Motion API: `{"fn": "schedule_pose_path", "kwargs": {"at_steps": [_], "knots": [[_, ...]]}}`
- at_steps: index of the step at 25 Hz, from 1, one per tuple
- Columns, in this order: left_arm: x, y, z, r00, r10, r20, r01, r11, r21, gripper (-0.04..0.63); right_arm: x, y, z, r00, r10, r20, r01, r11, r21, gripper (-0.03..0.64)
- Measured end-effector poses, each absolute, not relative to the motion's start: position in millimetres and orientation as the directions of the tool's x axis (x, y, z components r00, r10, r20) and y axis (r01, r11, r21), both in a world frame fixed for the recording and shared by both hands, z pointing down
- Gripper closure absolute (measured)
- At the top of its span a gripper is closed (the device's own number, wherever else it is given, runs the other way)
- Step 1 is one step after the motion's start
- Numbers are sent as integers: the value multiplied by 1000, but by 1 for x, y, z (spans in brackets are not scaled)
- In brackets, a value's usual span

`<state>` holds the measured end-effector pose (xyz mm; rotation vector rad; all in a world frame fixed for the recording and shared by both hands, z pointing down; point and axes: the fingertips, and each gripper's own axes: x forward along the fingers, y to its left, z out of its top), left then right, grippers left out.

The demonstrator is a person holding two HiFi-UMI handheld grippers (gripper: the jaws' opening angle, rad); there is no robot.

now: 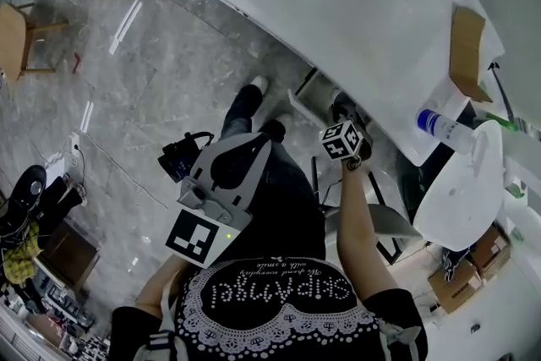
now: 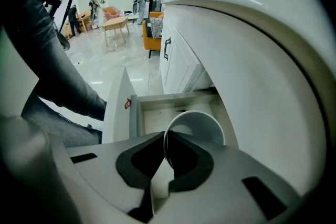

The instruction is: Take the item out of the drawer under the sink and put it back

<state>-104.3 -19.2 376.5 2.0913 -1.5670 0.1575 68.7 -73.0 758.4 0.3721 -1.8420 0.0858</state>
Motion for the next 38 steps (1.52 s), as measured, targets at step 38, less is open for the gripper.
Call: {"fn": "schedule_pose_path", "kwargs": {"at_steps": [38], "knots": [[-18,24,344,536,-814,222,-825,-450,340,591,94,-16,544,-469,-635,614,-698,693,182,592]]}}
